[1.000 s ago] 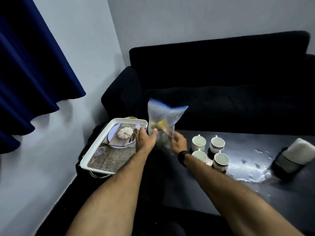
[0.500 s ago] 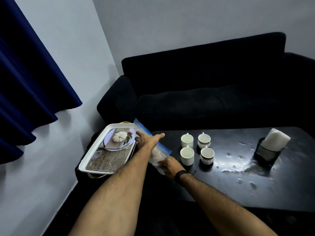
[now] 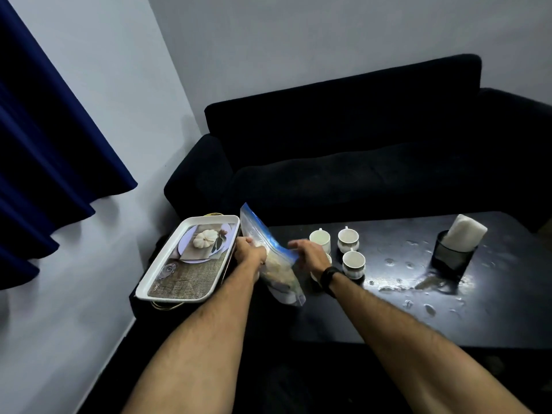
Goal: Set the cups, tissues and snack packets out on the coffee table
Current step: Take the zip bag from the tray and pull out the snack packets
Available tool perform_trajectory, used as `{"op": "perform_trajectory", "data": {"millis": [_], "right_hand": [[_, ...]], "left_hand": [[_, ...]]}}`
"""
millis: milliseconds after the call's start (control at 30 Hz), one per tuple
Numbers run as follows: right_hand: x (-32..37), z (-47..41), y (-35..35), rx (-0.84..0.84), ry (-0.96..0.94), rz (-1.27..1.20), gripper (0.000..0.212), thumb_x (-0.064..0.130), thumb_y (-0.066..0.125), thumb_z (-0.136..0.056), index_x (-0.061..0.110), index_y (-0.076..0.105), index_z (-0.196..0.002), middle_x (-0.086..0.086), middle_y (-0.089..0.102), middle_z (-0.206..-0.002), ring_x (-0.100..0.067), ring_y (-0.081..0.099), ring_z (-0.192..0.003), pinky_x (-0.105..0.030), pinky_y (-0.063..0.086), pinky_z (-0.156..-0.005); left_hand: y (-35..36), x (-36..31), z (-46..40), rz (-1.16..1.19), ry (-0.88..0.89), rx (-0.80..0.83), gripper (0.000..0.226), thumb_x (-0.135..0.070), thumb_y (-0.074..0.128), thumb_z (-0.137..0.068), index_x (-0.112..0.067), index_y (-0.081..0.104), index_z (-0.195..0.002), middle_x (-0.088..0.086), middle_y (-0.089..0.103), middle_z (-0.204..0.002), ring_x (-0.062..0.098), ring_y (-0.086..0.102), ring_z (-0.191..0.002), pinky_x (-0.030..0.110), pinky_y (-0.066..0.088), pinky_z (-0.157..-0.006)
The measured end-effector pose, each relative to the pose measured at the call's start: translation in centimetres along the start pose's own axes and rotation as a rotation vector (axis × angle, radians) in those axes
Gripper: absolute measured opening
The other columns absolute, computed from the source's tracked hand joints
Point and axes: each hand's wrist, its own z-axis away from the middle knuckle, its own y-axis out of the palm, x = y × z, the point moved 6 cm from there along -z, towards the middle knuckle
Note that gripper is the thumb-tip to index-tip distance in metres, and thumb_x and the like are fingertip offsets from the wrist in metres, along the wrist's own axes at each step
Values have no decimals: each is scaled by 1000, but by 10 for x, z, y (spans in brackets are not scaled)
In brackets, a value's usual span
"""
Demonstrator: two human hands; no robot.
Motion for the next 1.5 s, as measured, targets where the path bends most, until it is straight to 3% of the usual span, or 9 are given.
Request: {"op": "perform_trajectory", "data": {"millis": [133, 267, 367, 500, 667, 867, 1133, 1400, 1500], "right_hand": [[10, -4, 5, 55, 132, 195, 41, 47, 47, -96, 12, 64, -105, -4, 63, -87, -13, 52, -64, -24, 35, -53], [12, -9, 10, 47, 89, 512, 26, 25, 64, -91, 6, 70, -107, -6, 62, -84, -9, 50, -59, -19, 42, -51], [13, -8, 9, 15, 1, 443, 27, 14, 68, -87, 4, 70, -113, -12, 70, -103, -12, 60, -79, -23, 53, -74], [24, 1, 7, -4, -150, 459, 26, 18, 72, -84, 11, 74, -108, 0, 71, -95, -9, 64, -84, -19, 50, -75], [41, 14, 20, 134, -252, 515, 29, 33, 69, -87, 16, 74, -110, -1, 74, -97, -6, 63, -80, -27, 53, -79], [49, 15, 22, 113, -232, 519, 32, 25, 72, -85, 8, 71, -112, -13, 73, -101, -18, 66, -83, -36, 57, -84], [56, 20, 24, -6, -213, 683, 22, 10, 73, -75, 9, 76, -96, -7, 76, -85, -9, 68, -64, -18, 56, -58], [56, 17, 29, -50, -167, 740, 7, 17, 76, -75, 13, 78, -81, -6, 75, -81, -4, 63, -58, -11, 46, -46], [51, 16, 29, -78, -146, 750, 11, 20, 77, -75, 13, 78, -83, -6, 75, -83, -12, 69, -72, -23, 58, -64]], "left_hand": [[0, 2, 4, 128, 3, 114, 58, 19, 53, -71, -13, 53, -119, 17, 61, -120, 34, 64, -103, 32, 52, -68], [4, 2, 17, 225, -7, 237, 58, 24, 52, -70, -8, 55, -119, 18, 65, -101, 26, 62, -82, 36, 53, -65], [6, 0, 23, 178, 2, 263, 58, 23, 54, -71, -11, 57, -118, 15, 65, -95, 26, 62, -79, 38, 54, -68], [0, -10, 29, -35, 89, 154, 12, -16, 66, -85, -19, 66, -97, 20, 70, -107, 33, 67, -91, 41, 58, -82], [-2, -20, 30, -61, 46, 122, 58, -61, 67, -78, -6, 77, -92, 17, 74, -97, 32, 69, -93, 40, 56, -91], [2, -20, 31, 61, 35, 245, 20, -16, 67, -87, 1, 73, -97, 13, 70, -76, 15, 62, -53, 24, 50, -53], [-2, -12, 33, -35, 94, 191, 20, -5, 62, -86, -10, 63, -67, 16, 68, -79, 21, 64, -58, 26, 53, -54], [8, -6, 33, -65, -41, 277, 31, -31, 58, -95, -1, 66, -94, 19, 71, -84, 27, 67, -59, 33, 58, -55], [8, -9, 32, -142, 32, 275, 25, -25, 51, -97, -5, 66, -98, 16, 69, -82, 21, 63, -52, 28, 54, -51]]}}
